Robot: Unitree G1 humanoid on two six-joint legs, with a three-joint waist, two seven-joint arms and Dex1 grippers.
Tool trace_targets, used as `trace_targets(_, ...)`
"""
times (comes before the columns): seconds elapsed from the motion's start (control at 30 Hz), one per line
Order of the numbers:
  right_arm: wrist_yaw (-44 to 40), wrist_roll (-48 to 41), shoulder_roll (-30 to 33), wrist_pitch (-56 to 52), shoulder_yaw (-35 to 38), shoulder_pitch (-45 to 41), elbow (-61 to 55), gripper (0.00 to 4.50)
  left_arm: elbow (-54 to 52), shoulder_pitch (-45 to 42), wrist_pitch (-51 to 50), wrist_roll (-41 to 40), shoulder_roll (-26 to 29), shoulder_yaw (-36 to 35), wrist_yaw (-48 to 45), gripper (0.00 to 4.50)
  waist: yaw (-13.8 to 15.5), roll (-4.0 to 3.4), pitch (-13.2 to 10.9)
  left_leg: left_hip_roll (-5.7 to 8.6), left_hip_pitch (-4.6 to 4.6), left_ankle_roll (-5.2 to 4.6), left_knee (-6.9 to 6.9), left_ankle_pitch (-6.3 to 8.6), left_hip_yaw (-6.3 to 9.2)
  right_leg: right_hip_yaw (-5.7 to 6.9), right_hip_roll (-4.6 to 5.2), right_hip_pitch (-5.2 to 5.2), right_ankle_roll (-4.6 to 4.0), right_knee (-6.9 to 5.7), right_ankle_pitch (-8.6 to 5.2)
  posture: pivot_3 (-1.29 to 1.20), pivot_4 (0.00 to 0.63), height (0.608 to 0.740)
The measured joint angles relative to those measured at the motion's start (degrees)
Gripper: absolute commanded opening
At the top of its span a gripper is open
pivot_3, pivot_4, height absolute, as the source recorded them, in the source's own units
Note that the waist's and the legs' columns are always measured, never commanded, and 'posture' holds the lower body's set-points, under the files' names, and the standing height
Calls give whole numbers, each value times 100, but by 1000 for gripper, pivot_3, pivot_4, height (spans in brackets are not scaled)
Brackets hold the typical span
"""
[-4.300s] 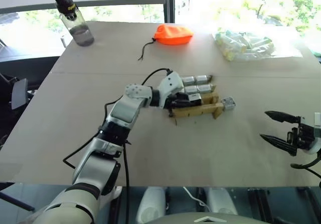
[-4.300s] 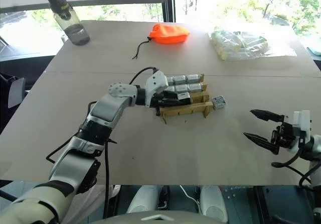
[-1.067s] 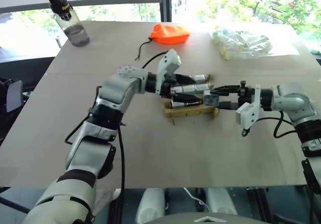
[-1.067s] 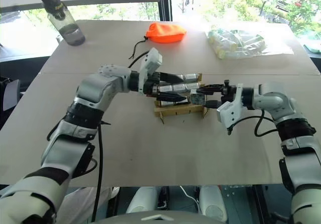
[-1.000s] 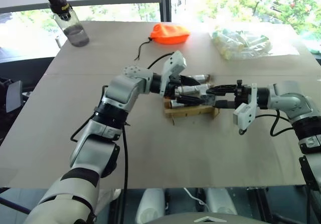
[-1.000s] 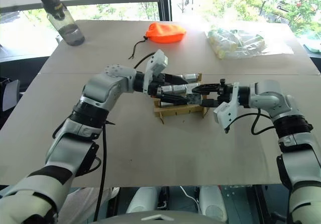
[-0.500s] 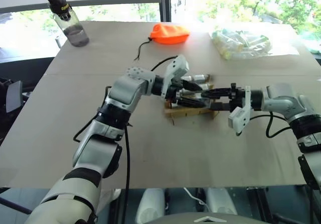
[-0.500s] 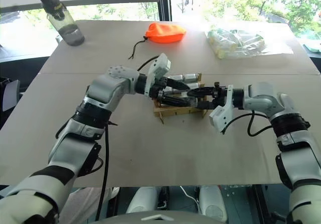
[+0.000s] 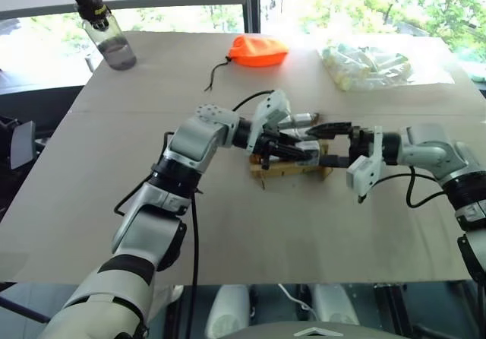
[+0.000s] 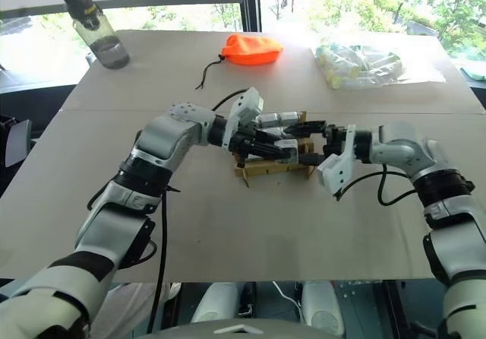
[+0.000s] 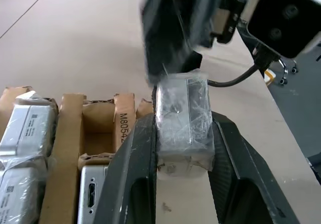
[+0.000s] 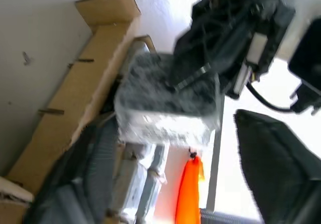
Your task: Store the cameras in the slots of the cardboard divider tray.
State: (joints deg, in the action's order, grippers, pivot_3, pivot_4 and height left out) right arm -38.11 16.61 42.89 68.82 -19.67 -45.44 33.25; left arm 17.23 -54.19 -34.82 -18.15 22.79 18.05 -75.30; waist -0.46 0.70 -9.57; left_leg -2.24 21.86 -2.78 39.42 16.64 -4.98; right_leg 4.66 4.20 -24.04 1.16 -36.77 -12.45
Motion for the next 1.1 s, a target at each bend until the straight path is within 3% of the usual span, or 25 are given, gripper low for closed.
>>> trace_targets(0.13,-878,-1494,448,-1086,15,732,-207,4382,158,-27,88,10,-166,-35,181,772,51,1,-1,1,2,-1,0,0,3,4,3,3,0,3,0,0,150,726)
trace_targets(0.27,-2063,-3584,953,-3282,507,2111,-1046,4382,522,-119,435,171,-354,-167,522,772,124,2,-1,1,3,-2,-1,1,11,10,3,5,-1,3,1,0,150,726)
trace_targets(0.37,-2339,-4853,1060,-4791,1195,3064,-1800,4382,704,-161,741,361,-452,-175,671,772,131,0,-1,0,-3,-3,0,2,18,15,1,12,-2,2,1,0,150,726)
trace_targets(0.47,-2343,-5533,1220,-5912,1728,3953,-2489,4382,801,-175,909,471,-578,-177,779,772,140,-2,1,1,-4,-4,0,2,25,16,3,17,-2,2,1,0,150,726)
trace_targets(0.67,-2170,-6408,755,-7160,2841,5247,-3482,4382,970,-71,1344,787,-706,-168,1002,772,129,2,0,3,-5,-6,2,3,28,15,-2,18,0,4,0,0,150,726)
trace_targets(0.93,-2340,-6876,-153,-7501,3672,6276,-4436,4382,1604,-22,2231,1106,-1098,-175,1250,772,177,3,2,8,2,-10,2,5,39,24,-1,20,0,11,0,0,150,726)
trace_targets(1.1,-2548,-6764,-294,-7486,3911,6482,-4476,4382,1839,-76,2559,1224,-1136,-170,1225,772,165,5,6,7,-6,-35,4,20,38,23,-2,25,1,8,-1,0,150,726)
